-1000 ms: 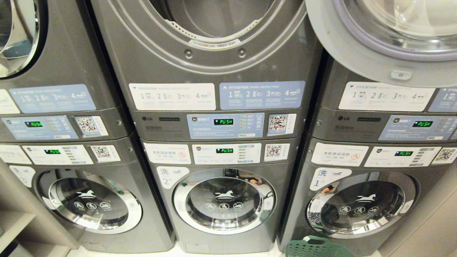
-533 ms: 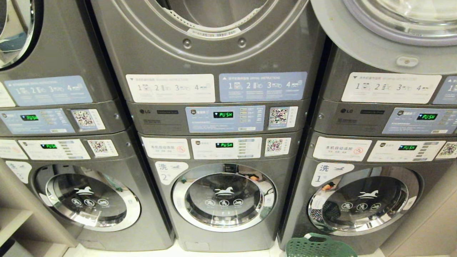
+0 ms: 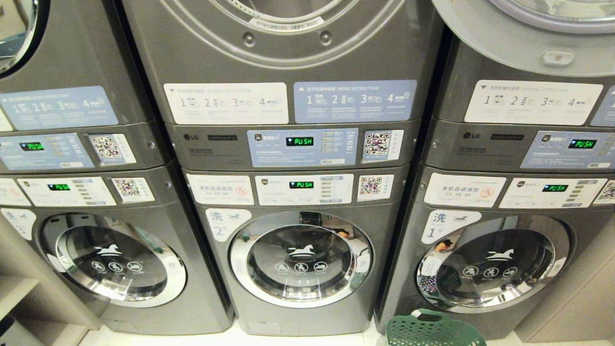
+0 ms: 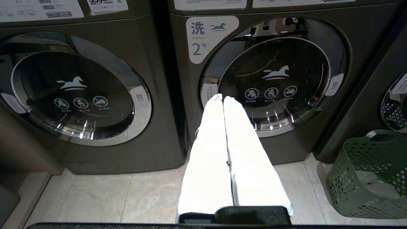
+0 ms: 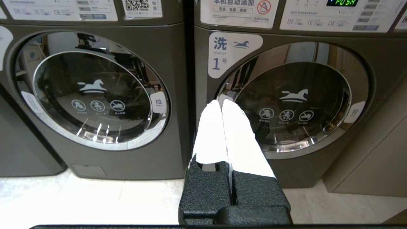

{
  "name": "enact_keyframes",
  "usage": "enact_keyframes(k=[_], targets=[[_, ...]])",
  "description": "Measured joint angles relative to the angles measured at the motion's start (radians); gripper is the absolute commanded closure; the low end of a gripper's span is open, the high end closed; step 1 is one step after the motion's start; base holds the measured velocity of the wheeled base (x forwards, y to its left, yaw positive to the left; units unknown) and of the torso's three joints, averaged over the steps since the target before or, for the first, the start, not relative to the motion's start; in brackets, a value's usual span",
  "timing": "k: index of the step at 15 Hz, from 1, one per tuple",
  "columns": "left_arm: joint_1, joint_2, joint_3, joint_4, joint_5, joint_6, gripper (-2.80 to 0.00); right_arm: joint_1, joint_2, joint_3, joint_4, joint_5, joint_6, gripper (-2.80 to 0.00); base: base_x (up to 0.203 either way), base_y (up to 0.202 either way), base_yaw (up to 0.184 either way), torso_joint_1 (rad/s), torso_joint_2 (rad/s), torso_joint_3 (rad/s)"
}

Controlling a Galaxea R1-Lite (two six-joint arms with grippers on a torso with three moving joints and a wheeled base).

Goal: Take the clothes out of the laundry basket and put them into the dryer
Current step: Take the clothes out of the basket

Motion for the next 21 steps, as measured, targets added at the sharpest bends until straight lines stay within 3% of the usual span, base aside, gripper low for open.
enact_keyframes(k=[21], targets=[[0.000, 0.000, 0.000, 0.000, 0.000, 0.000, 0.00, 0.000, 0.000, 0.002, -0.002, -0.010, 0.016, 0.00, 0.000, 0.000, 0.000, -0.186, 0.48, 0.287]])
